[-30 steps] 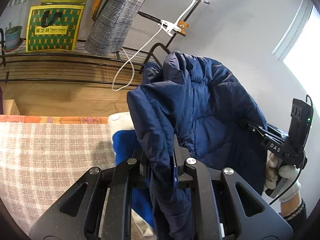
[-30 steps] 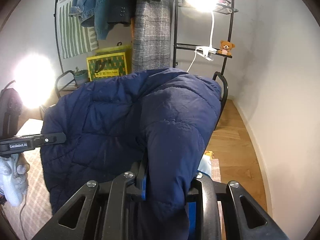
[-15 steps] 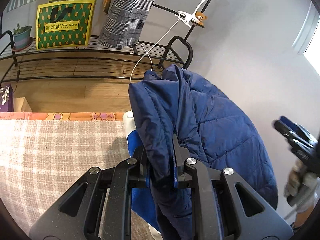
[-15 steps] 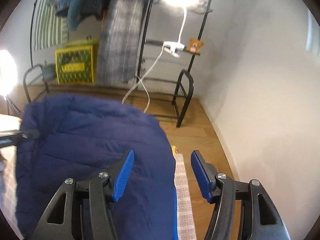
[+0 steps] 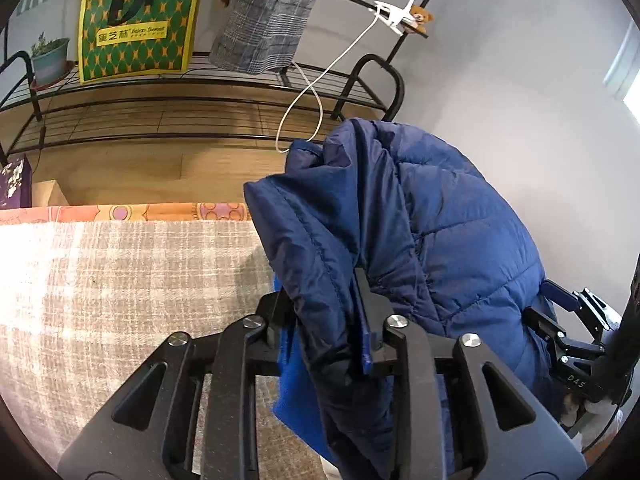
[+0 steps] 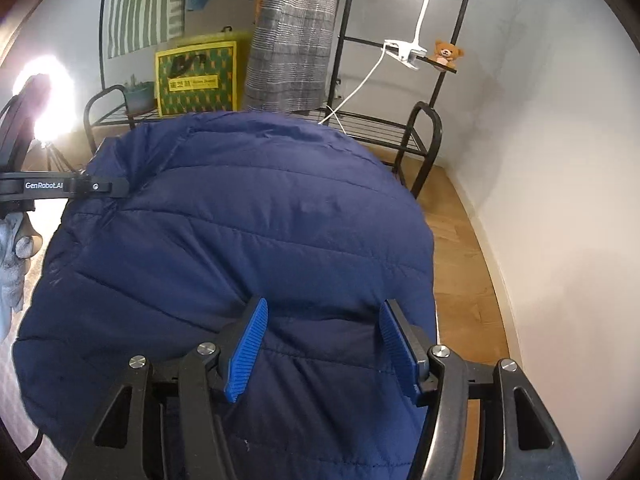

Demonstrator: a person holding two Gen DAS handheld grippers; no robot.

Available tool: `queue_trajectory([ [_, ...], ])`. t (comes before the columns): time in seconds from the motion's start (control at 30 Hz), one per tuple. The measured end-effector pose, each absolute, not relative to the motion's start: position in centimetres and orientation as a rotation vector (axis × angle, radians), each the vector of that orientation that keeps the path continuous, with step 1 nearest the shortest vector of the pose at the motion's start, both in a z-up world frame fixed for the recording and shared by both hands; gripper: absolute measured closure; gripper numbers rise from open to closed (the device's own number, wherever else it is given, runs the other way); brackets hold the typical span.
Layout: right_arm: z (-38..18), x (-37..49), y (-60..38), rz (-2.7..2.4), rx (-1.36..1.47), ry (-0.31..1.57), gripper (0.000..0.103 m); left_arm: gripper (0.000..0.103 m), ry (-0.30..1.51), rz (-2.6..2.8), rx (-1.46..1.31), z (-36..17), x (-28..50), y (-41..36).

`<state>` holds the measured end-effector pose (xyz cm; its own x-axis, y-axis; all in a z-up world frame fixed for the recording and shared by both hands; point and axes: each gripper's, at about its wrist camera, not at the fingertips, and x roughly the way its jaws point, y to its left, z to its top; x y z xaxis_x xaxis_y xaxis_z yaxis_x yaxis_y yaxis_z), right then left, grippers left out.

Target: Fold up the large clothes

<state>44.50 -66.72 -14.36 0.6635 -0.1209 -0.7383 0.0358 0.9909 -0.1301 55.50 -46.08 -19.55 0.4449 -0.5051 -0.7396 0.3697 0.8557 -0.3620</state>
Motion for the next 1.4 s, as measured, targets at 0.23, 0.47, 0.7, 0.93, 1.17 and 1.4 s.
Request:
queue_trajectory([
  [0.23,-14.1,43.1,-66.2,-0.109,-0.105,0.841,0.043,0.071,0.913,-0.497,-0.076,-17.6,53.8,-45.5],
  [0.47,-12.1,41.3,-65.7,-0.107,-0.032,0.793,0.044,0.071,0.794,-0.513,-0.001,-12.6,48.9,-44.1],
  [0.7,-7.6,38.0,-63.5,-0.104,-0.021,0.722,0.044,0.071,0.697,-0.546,0.024,-7.0,43.1,-42.1],
  [0.93,-1.0,32.4,-61.6,-0.097,0.005,0.624,0.044,0.072,0.586,-0.58,0.068,-1.1,36.3,-39.6],
  [1.17,5.7,25.7,-59.3,-0.104,0.014,0.528,0.044,0.072,0.503,-0.618,0.086,4.1,29.0,-37.0],
  [1.4,11.1,19.0,-56.1,-0.1,0.0,0.46,0.043,0.072,0.449,-0.655,0.077,8.7,23.0,-33.8],
])
